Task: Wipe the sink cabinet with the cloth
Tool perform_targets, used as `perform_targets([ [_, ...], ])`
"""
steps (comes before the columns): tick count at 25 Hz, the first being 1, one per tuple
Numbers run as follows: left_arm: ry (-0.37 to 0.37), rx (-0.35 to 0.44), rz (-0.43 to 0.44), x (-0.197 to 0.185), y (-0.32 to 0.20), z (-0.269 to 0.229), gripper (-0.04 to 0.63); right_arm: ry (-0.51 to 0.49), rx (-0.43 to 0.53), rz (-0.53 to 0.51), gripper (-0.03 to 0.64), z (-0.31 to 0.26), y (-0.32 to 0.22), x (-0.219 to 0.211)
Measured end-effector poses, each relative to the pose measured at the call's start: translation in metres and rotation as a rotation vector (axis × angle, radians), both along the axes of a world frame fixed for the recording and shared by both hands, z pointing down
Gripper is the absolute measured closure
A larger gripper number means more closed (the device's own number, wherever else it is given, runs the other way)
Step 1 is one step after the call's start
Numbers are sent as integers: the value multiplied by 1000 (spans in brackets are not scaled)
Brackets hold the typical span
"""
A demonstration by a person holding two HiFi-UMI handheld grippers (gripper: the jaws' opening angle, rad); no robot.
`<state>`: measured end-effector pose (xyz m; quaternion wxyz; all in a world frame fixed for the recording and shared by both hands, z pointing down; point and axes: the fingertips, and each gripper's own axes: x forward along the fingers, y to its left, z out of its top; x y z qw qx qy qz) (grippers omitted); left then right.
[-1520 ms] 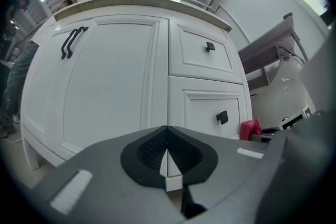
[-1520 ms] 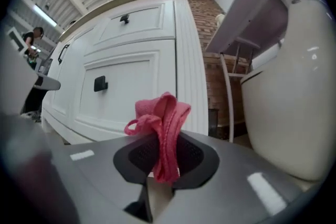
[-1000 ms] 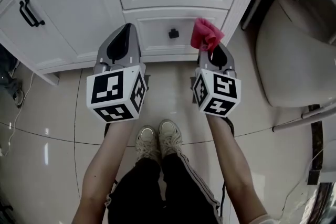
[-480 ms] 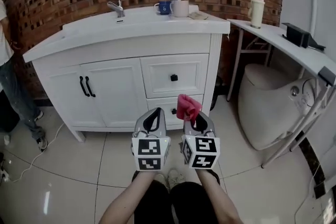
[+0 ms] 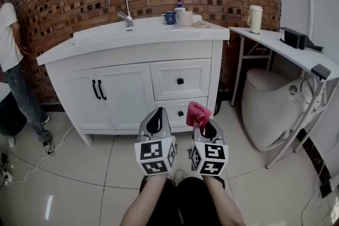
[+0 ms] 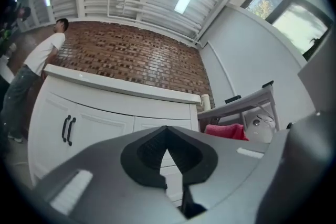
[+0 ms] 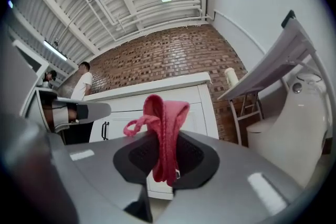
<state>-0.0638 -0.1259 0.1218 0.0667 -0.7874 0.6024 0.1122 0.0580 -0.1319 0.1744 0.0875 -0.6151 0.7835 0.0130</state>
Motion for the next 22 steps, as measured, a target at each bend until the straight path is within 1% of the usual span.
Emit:
perform_targets([
  [3, -129, 25, 3, 17, 5, 2, 591, 49, 6, -14, 557, 0, 7, -13],
  [4, -156, 31, 2, 19, 7, 2, 591, 58, 8, -18, 557, 0, 10, -16],
  [5, -167, 36, 0, 20, 9, 2, 591, 67, 14, -18, 557, -1, 12, -18],
  [6, -163, 39, -2, 18, 10, 1, 591, 77, 22, -14, 557, -3, 15, -18],
  [9, -100, 26, -3, 10, 10, 1, 591, 93, 38, -1, 557, -4, 17, -15],
  [11, -80, 20, -3, 8, 10, 2, 591, 92, 37, 3, 557, -3, 17, -14],
  [15, -103, 27, 9, 16, 11, 2, 591, 100, 41, 9, 557, -3, 18, -11],
  [22, -103, 8, 12, 19, 9, 5, 591, 96, 30, 5, 557, 1, 19, -8],
])
